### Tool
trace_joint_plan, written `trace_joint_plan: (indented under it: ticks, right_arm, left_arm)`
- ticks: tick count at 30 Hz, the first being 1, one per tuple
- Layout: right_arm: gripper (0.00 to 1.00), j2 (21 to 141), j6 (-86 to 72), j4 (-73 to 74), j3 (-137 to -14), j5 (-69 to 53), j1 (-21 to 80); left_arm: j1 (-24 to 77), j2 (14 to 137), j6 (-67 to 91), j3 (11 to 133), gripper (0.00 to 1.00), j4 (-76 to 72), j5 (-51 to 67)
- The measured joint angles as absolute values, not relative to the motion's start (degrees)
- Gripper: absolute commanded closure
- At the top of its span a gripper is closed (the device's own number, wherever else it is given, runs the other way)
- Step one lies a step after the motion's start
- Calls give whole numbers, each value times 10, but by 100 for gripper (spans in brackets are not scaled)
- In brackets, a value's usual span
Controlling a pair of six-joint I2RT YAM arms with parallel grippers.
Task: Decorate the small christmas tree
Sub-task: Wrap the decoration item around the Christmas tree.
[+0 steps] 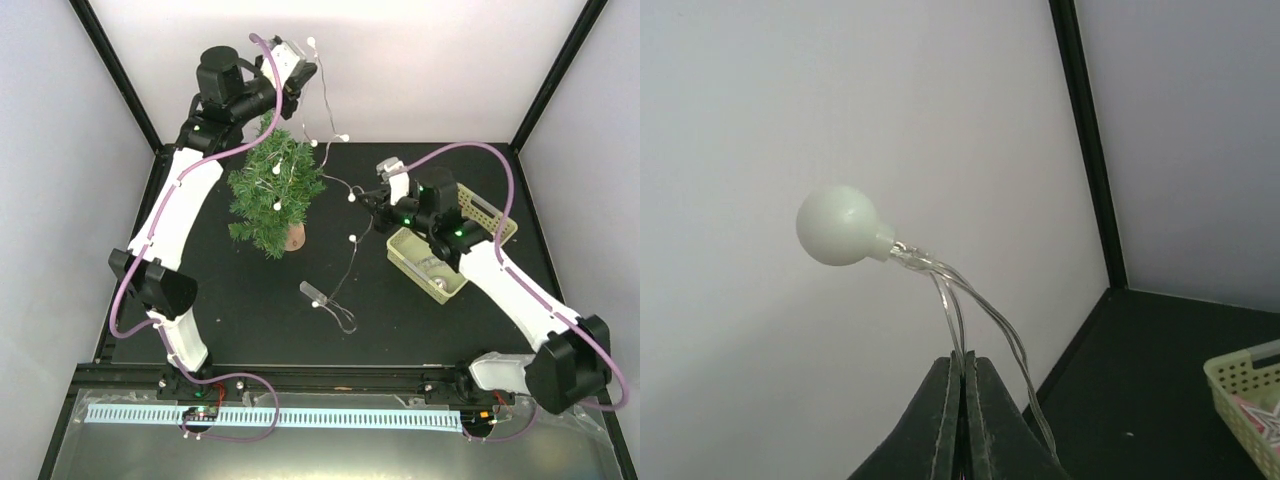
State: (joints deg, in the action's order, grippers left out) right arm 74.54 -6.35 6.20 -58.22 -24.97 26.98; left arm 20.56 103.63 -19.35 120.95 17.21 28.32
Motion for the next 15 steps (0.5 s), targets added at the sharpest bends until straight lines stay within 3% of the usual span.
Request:
trace_joint_plan:
  ticks: [15]
  right_arm:
    - [99,615,-94,135,-657,-159,270]
  left_arm:
    - [176,1055,-77,1210,98,153,289]
